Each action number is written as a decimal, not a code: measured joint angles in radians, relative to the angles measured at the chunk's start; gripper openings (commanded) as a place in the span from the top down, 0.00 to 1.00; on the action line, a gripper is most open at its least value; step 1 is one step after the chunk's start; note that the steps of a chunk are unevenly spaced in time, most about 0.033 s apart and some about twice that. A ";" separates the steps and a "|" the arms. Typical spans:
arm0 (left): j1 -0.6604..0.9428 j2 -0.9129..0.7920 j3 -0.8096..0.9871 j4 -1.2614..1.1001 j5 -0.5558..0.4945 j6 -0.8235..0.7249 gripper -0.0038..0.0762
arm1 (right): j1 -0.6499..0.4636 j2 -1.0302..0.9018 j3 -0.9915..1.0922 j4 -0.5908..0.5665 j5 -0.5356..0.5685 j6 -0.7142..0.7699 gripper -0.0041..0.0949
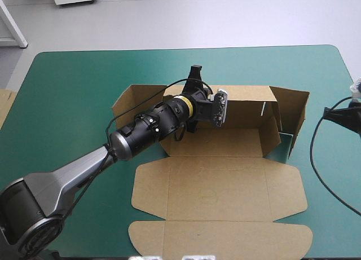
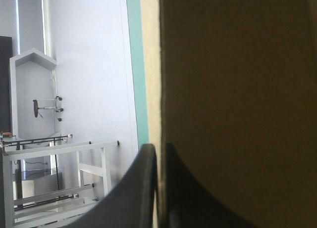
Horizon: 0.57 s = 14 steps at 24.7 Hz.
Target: Fold the box
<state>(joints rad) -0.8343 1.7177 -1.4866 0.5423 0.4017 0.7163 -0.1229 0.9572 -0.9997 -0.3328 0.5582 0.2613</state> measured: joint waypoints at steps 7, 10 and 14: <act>0.000 -0.004 0.031 0.053 -0.052 -0.059 0.96 | -0.067 0.084 -0.067 0.135 0.013 -0.086 0.60; 0.000 -0.004 0.032 0.059 -0.053 -0.085 0.96 | -0.082 0.210 -0.138 0.281 0.081 -0.188 0.61; 0.000 -0.004 0.032 0.059 -0.055 -0.100 0.96 | -0.206 0.321 -0.265 0.556 0.149 -0.387 0.71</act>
<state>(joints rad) -0.8343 1.7137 -1.4541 0.6013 0.3465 0.6167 -0.3291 1.2787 -1.2649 0.2233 0.7073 -0.1261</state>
